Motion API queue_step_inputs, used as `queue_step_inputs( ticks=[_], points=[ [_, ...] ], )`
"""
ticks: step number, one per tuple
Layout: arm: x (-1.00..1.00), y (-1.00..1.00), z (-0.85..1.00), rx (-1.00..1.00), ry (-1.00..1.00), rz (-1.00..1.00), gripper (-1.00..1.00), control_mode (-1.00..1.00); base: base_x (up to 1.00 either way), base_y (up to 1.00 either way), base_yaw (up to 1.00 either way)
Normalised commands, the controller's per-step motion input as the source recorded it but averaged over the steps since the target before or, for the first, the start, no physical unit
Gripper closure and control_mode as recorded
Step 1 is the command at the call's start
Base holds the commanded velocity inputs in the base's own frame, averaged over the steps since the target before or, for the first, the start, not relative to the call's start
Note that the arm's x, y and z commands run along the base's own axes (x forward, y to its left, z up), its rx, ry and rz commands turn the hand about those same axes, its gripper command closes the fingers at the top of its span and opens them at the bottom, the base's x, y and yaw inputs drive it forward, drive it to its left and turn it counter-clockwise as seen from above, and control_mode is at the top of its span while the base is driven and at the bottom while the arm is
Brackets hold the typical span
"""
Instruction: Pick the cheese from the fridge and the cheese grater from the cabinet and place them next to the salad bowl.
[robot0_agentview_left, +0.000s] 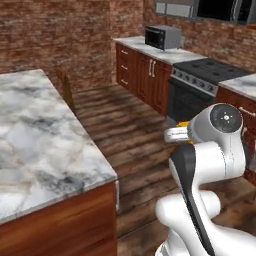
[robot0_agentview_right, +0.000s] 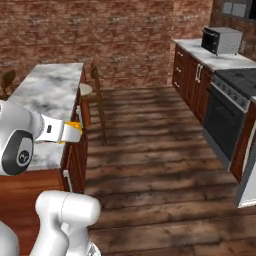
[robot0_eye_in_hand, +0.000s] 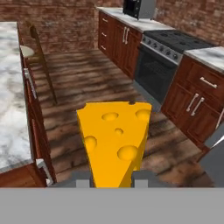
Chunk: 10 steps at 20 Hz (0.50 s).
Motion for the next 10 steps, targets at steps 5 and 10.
queue_step_inputs(
  ticks=[5, 10],
  points=[
    [0.00, 0.00, 0.00, 0.00, 0.00, 0.00, 1.00, 1.00, -0.30, 0.41, 0.52],
    [0.00, 0.00, 0.00, 0.00, 0.00, 0.00, 1.00, 1.00, -0.22, 0.36, 0.51]
  ],
)
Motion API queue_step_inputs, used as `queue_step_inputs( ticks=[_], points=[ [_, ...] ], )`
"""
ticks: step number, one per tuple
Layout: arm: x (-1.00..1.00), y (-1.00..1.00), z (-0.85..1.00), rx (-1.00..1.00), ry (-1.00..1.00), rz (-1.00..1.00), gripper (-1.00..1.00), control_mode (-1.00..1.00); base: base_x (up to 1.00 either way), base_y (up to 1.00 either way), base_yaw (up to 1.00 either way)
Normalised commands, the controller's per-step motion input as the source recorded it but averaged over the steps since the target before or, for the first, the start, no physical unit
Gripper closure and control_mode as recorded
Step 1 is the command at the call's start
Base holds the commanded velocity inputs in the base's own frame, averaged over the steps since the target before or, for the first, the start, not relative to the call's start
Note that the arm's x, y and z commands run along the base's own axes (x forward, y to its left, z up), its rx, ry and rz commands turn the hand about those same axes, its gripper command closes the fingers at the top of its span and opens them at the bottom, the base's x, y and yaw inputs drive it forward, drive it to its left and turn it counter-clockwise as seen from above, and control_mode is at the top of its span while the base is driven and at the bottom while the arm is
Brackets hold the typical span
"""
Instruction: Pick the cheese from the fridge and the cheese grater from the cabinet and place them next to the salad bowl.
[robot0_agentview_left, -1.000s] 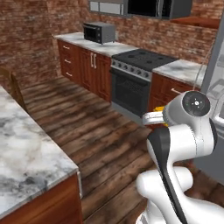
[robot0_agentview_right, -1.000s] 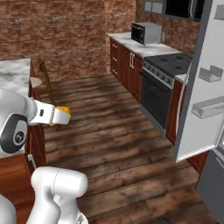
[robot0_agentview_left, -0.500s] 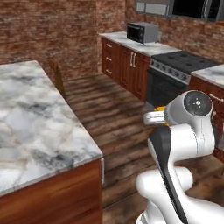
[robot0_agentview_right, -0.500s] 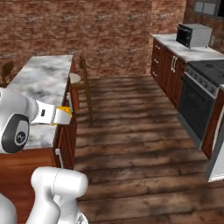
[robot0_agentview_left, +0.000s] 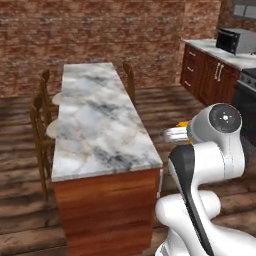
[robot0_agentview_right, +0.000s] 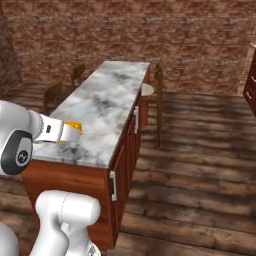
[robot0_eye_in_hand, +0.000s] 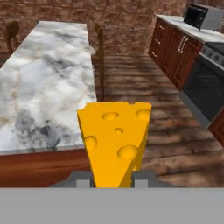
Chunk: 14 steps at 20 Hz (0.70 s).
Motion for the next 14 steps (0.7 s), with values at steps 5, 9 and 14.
queue_step_inputs(
  ticks=[5, 9, 14],
  points=[
    [0.00, 0.00, 0.00, 0.00, 0.00, 0.00, 1.00, 1.00, -0.12, 0.32, 0.52],
    [0.00, 0.00, 0.00, 0.00, 0.00, 0.00, 1.00, 1.00, -0.03, 0.30, 0.54],
    [0.00, 0.00, 0.00, 0.00, 0.00, 0.00, 1.00, 1.00, 0.00, 0.36, 0.54]
  ],
)
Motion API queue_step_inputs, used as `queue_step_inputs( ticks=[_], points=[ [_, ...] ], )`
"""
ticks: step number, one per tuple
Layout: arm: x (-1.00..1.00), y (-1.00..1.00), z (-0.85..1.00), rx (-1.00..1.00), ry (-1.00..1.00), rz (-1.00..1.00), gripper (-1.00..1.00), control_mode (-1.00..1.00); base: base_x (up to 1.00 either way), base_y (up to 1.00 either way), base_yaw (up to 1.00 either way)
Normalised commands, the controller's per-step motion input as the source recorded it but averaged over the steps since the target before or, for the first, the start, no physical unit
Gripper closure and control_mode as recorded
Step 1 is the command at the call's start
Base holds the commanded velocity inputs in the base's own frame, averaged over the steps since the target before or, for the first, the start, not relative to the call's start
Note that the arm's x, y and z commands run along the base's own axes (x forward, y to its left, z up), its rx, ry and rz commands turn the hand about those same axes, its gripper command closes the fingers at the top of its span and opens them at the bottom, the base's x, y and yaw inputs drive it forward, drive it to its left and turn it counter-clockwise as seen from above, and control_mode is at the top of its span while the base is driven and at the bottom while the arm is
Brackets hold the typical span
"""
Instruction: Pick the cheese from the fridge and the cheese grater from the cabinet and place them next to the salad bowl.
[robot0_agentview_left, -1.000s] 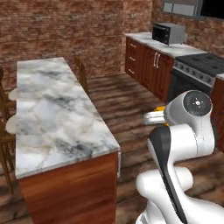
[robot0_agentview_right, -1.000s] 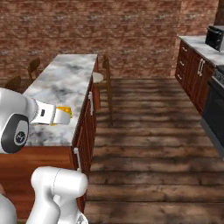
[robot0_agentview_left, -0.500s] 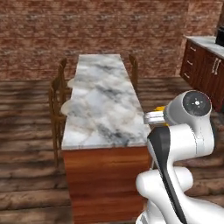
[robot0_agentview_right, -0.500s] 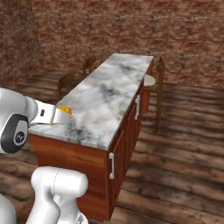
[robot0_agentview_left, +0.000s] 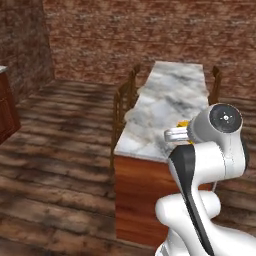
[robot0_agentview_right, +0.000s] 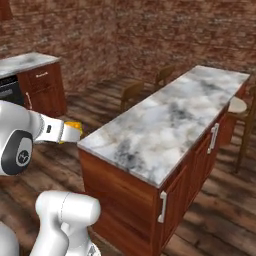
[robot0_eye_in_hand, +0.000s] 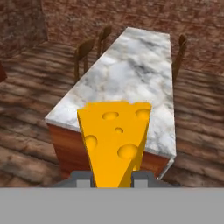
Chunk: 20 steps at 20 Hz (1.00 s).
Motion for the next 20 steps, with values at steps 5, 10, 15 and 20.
queue_step_inputs(
  ticks=[5, 10, 15, 20],
  points=[
    [0.00, 0.00, 0.00, 0.00, 0.00, 0.00, 1.00, 1.00, 0.00, 0.36, 0.54],
    [0.00, 0.00, 0.00, 0.00, 0.00, 0.00, 1.00, 1.00, 0.00, 0.28, 0.55],
    [0.00, 0.00, 0.00, 0.00, 0.00, 0.00, 1.00, 1.00, 0.00, 0.26, 0.54],
    [0.00, 0.00, 0.00, 0.00, 0.00, 0.00, 1.00, 1.00, 0.00, 0.26, 0.51]
  ],
)
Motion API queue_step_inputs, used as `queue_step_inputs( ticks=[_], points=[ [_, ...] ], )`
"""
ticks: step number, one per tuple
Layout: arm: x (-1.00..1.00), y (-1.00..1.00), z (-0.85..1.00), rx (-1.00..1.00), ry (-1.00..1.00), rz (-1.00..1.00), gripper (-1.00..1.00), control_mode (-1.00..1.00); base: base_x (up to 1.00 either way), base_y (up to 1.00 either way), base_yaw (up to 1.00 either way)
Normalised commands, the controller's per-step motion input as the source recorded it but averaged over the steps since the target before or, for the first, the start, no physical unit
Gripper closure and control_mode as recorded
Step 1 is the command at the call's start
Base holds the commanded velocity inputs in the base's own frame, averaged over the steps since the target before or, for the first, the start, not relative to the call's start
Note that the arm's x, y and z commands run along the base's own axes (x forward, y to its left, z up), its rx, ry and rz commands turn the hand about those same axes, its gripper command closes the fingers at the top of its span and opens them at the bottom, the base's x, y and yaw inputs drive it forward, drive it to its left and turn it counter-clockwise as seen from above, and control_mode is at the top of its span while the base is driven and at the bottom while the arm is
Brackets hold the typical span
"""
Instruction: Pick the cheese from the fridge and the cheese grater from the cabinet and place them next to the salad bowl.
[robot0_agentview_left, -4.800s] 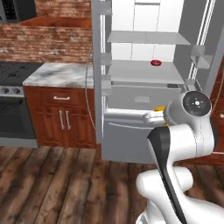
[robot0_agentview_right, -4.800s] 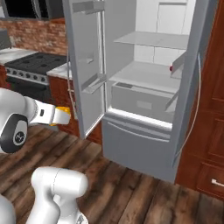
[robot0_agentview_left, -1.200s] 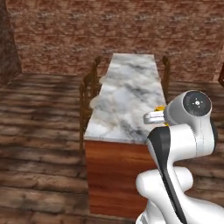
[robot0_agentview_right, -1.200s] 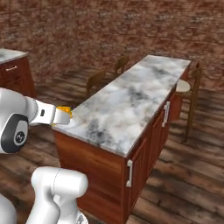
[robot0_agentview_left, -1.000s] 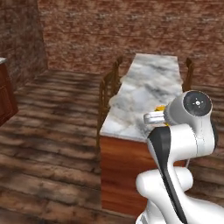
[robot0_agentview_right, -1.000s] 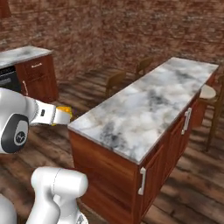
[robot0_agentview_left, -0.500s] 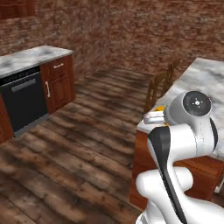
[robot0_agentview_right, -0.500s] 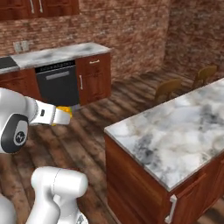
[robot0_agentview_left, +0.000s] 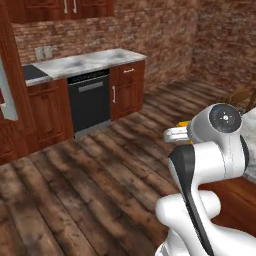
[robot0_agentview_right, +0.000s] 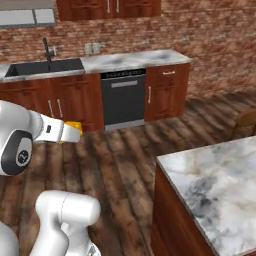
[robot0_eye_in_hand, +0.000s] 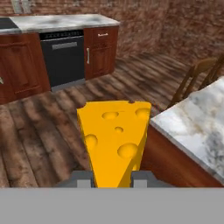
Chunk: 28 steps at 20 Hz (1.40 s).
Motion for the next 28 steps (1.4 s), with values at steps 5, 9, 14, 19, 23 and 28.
queue_step_inputs(
  ticks=[5, 9, 14, 19, 23, 28],
  points=[
    [0.00, 0.00, 0.00, 0.00, 0.00, 0.00, 1.00, 1.00, 0.00, 0.16, 0.51],
    [0.00, 0.00, 0.00, 0.00, 0.00, 0.00, 1.00, 1.00, 0.00, 0.05, 0.51],
    [0.00, 0.00, 0.00, 0.00, 0.00, 0.00, 1.00, 1.00, 0.03, -0.03, 0.45],
    [0.00, 0.00, 0.00, 0.00, 0.00, 0.00, 1.00, 1.00, 0.31, -0.17, 0.31],
    [0.00, 0.00, 0.00, 0.00, 0.00, 0.00, 1.00, 1.00, 0.58, -0.27, 0.08],
    [0.00, 0.00, 0.00, 0.00, 0.00, 0.00, 1.00, 1.00, 0.64, -0.30, 0.06]
  ],
)
